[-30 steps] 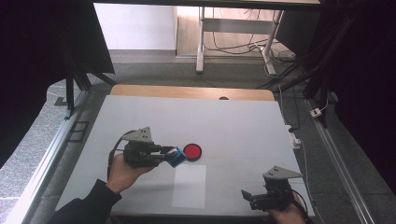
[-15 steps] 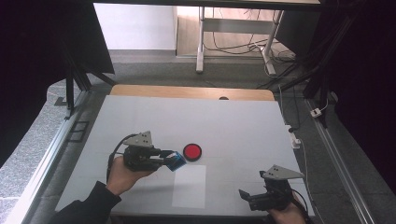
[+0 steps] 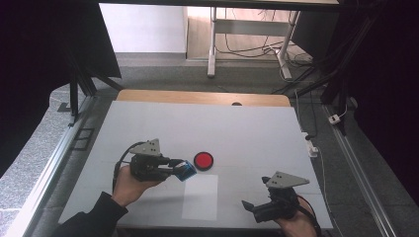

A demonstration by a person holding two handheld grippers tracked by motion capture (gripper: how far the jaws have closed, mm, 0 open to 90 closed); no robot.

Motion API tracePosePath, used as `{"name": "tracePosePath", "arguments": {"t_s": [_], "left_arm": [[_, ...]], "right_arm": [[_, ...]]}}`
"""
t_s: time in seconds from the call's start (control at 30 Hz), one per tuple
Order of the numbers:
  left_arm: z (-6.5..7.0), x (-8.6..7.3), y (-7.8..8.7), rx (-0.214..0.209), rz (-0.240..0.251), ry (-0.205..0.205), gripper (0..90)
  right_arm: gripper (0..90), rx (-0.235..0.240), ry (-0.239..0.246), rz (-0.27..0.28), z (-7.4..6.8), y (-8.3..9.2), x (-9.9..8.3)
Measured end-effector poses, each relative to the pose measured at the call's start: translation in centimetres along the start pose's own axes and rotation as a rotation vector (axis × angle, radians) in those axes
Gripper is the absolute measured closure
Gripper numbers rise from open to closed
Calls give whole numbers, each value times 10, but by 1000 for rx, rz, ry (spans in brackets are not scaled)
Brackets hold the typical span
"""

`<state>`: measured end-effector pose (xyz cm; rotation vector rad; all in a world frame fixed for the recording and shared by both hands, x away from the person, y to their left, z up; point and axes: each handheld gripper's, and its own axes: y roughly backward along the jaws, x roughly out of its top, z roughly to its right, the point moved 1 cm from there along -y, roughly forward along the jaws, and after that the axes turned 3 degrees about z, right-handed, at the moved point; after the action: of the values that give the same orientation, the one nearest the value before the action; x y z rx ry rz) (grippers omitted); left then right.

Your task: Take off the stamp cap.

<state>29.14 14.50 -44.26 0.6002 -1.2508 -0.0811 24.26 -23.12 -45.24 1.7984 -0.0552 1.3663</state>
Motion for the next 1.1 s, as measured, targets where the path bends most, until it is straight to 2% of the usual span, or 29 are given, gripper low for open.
{"name": "tracePosePath", "arguments": {"t_s": [0.13, 0.33, 0.37, 0.63, 0.67, 0.83, 1.1], "left_arm": [[0, 1, -1, 3, -1, 9, 705], [-2, 1, 0, 8, 5, 25, 705], [-2, 1, 0, 9, 5, 22, 706], [0, 2, -1, 4, -8, 1, 705], [1, 2, -1, -1, -8, -3, 705], [1, 2, 0, -27, 9, -6, 705], [3, 4, 2, -57, 27, -24, 705]], "right_arm": [[0, 19, 2, 13, -2, -5, 3], [0, 56, 9, 2, -5, -11, 8], [0, 81, 8, -2, -8, -15, 8], [0, 124, 9, -4, -12, -28, 14], [0, 153, 9, 0, -13, -32, 18], [0, 164, 47, 4, -16, -43, 23], [0, 226, 71, -7, -21, -62, 35]]}}
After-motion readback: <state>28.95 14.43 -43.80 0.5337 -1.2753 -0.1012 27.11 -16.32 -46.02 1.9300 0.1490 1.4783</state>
